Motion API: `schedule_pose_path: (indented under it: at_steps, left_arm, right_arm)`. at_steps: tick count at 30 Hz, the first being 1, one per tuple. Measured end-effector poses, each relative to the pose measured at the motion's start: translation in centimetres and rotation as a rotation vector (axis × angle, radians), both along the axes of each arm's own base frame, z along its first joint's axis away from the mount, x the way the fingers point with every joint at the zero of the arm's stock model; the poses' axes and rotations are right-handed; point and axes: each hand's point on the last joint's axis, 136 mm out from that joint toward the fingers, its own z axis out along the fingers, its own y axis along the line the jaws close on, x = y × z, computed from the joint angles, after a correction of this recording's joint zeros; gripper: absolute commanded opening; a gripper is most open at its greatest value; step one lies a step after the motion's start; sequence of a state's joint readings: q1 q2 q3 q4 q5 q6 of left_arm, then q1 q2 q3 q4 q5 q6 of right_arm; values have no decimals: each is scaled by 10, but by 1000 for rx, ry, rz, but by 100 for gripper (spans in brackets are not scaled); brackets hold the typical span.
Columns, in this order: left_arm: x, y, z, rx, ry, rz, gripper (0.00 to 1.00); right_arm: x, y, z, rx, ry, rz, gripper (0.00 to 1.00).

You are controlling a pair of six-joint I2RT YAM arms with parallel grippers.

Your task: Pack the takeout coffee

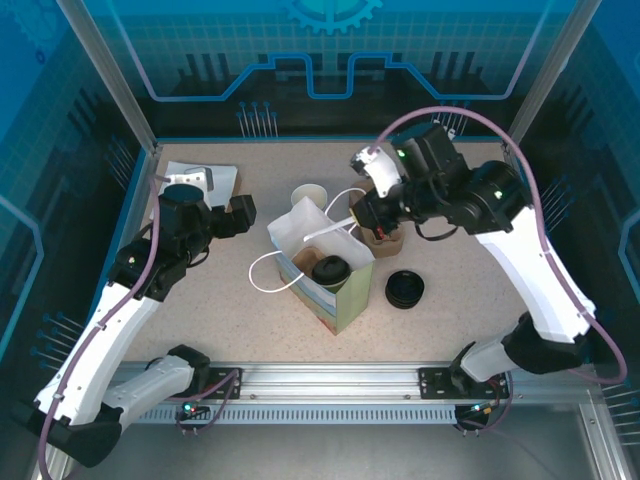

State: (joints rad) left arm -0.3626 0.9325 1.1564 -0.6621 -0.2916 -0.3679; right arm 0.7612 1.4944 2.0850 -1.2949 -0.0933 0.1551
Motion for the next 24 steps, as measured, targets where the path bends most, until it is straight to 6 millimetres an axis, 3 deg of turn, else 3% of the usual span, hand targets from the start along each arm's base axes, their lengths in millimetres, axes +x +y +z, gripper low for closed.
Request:
schedule_pose_path:
  at_steps: [5, 10, 12, 18, 24]
  left_arm:
    - [-2, 1, 0, 0, 0, 0, 99]
    - [-2, 1, 0, 0, 1, 0, 99]
    - [-2, 1, 0, 1, 1, 0, 99]
    - [-3, 1, -3, 6, 15, 0, 99]
    - [-2, 1, -9, 18, 47, -1, 99]
  right_arm:
    - [14, 26, -21, -58, 27, 49, 7]
    - [27, 45, -42, -94, 67, 84, 29]
    - [29, 48, -45, -100, 66, 96, 34]
    - [32, 47, -24, -58, 11, 94, 41]
    - [33, 27, 6, -1, -64, 48, 48]
